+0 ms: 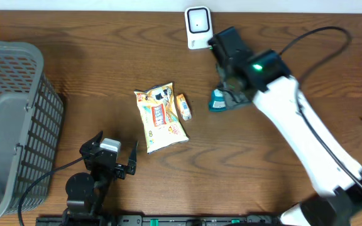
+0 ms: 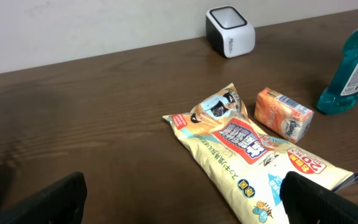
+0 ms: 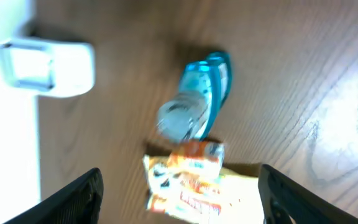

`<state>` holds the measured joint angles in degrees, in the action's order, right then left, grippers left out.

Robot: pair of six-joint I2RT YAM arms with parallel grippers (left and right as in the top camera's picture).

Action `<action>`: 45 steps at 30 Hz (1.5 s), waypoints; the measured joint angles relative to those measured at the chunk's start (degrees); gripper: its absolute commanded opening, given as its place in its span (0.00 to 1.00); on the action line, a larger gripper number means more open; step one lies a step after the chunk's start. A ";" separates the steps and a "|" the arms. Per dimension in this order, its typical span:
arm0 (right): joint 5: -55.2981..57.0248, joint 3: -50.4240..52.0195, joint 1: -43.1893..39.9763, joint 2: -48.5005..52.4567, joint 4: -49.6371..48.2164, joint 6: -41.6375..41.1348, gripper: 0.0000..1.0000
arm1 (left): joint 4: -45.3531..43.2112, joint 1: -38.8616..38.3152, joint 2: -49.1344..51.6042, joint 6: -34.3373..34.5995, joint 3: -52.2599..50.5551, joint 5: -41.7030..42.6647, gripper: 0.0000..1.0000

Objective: Scan the item barcode
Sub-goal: 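Lift the bottle and tilt it, turning the label upward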

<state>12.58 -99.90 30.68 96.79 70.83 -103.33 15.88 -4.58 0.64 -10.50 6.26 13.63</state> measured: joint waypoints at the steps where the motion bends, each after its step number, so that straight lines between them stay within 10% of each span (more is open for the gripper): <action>1: 0.24 0.00 0.00 -1.79 0.00 2.58 0.72 | 0.00 0.02 0.00 0.00 0.00 0.00 0.98; 8: 9.70 -0.13 0.00 -8.33 -0.07 31.69 0.74 | 0.00 0.02 0.00 0.00 0.00 0.00 0.98; 14: 8.70 -0.13 -0.07 -4.83 -1.20 72.65 0.77 | 0.00 0.00 0.00 0.00 0.00 0.00 0.98; 15: 6.43 -0.13 -0.07 -3.65 -0.59 79.73 0.99 | 0.00 0.00 0.00 0.00 0.00 0.00 0.98; 20: 0.24 -0.09 0.00 2.27 1.62 103.80 0.97 | 0.02 0.00 0.00 0.00 0.00 0.00 0.98; 45: -13.75 -0.09 -8.70 6.88 -1.27 139.91 0.99 | 0.00 0.02 0.00 0.00 0.00 0.00 0.98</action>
<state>-1.17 -99.98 21.98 103.68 69.56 36.58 15.88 -4.56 0.64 -10.50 6.26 13.63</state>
